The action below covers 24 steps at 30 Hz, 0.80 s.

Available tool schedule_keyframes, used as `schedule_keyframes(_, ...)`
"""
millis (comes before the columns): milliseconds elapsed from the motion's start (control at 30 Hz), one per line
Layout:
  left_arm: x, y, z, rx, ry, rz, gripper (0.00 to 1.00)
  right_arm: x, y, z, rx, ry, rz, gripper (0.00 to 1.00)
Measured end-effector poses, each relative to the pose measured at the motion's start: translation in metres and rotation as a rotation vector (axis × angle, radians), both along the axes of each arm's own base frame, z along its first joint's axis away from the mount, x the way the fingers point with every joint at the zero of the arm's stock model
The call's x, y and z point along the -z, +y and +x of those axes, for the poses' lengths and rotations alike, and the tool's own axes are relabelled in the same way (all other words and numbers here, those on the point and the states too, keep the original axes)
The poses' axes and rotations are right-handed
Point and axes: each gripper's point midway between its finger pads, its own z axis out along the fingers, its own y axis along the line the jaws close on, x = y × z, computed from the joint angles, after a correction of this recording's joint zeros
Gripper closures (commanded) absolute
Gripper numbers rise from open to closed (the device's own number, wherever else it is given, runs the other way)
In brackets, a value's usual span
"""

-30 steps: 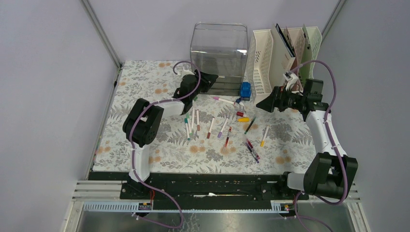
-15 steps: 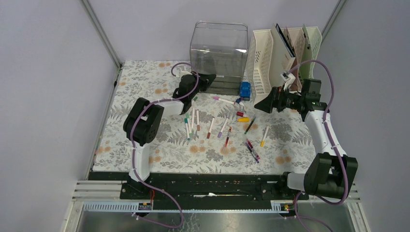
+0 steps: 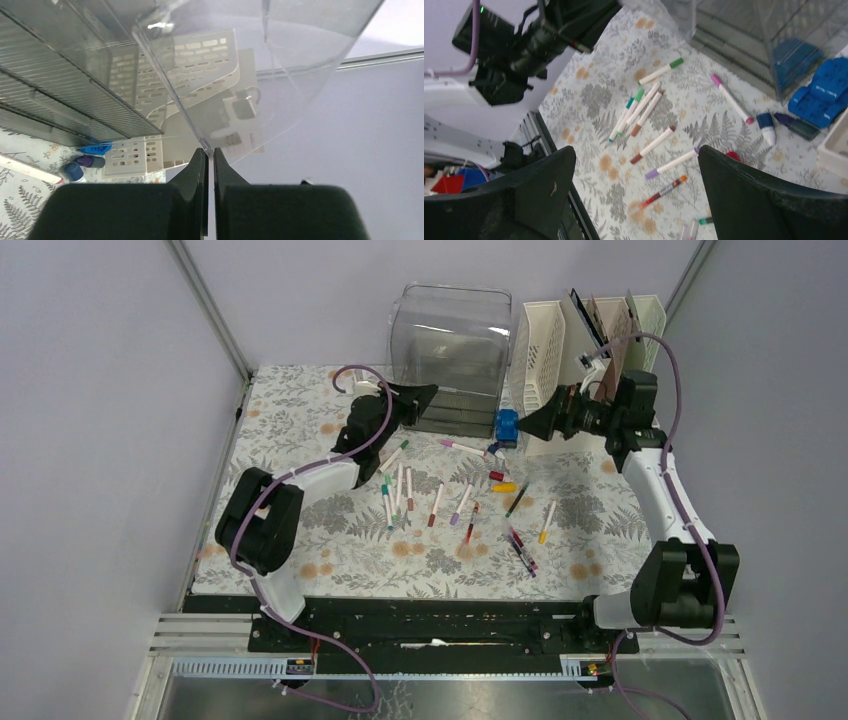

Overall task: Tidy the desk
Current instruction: Open the storage box at the center of the board.

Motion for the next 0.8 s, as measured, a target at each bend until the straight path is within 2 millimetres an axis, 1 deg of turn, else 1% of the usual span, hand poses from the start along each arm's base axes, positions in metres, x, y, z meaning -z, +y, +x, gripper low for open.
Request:
schedule_keyframes(133,-0.014,0.003,-0.006,0.003,-0.023,-0.012,1.0,-0.015,0.012,0.03,0.032,0.005,0.041,0.0)
schedule_keyframes(200,-0.017,0.003,-0.008,0.006,-0.026,-0.013,1.0,-0.025,0.022,0.046,0.038,-0.001,0.06,0.0)
schedule_keyframes(300,-0.018,0.003,-0.008,0.008,-0.027,-0.014,1.0,-0.037,0.038,0.063,0.035,-0.01,0.08,0.0)
schedule_keyframes(367,-0.019,0.003,-0.009,0.011,-0.027,-0.014,1.0,-0.045,0.045,0.074,0.044,-0.013,0.092,0.0)
schedule_keyframes(467,-0.021,0.003,-0.01,0.012,-0.03,-0.015,1.0,-0.052,0.05,0.085,0.059,-0.013,0.105,0.0)
schedule_keyframes(600,-0.028,0.004,-0.013,0.015,-0.041,-0.021,1.0,-0.059,0.051,0.096,0.083,-0.014,0.121,0.0)
schedule_keyframes(800,-0.041,0.005,-0.016,0.018,-0.06,-0.03,1.0,-0.061,0.051,0.099,0.1,-0.008,0.128,0.0)
